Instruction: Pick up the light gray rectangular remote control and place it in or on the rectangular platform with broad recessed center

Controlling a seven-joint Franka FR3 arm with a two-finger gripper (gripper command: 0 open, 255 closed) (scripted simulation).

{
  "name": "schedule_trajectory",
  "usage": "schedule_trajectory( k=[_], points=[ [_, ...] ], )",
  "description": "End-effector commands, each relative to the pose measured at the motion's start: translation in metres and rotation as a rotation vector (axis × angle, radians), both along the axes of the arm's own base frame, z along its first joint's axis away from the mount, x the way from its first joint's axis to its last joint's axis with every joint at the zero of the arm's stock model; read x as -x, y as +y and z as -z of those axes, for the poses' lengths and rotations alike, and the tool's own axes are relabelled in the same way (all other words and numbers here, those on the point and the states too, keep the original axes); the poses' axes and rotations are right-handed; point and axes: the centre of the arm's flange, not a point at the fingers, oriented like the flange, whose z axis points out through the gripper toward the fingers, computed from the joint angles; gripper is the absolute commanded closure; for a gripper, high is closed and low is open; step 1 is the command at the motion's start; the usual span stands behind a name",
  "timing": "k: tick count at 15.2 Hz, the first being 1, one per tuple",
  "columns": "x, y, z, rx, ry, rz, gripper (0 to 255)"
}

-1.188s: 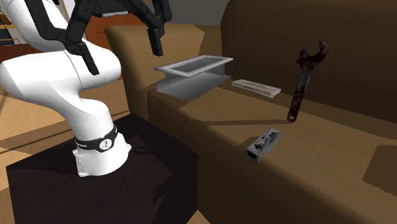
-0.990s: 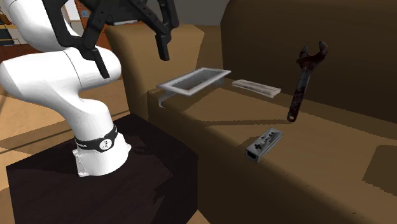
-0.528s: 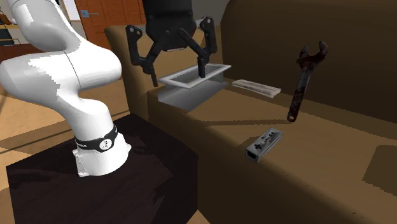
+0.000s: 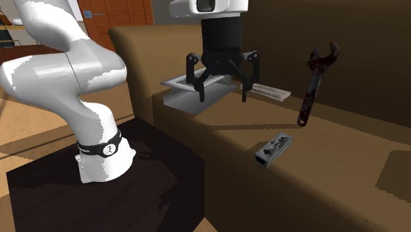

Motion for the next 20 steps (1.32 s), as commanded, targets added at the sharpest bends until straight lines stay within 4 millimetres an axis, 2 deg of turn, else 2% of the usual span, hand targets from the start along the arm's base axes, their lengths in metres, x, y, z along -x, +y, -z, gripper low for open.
schedule_trajectory(
  k=[1,7,12,20],
  points=[
    [-0.016,0.022,0.014,0.003,0.004,0.119,0],
    [-0.071,0.066,0.055,0.02,0.018,0.447,0],
    [-0.121,0.086,0.088,0.034,0.028,0.697,0],
    [-0.122,0.086,0.128,0.034,0.028,0.697,0]
  ],
)
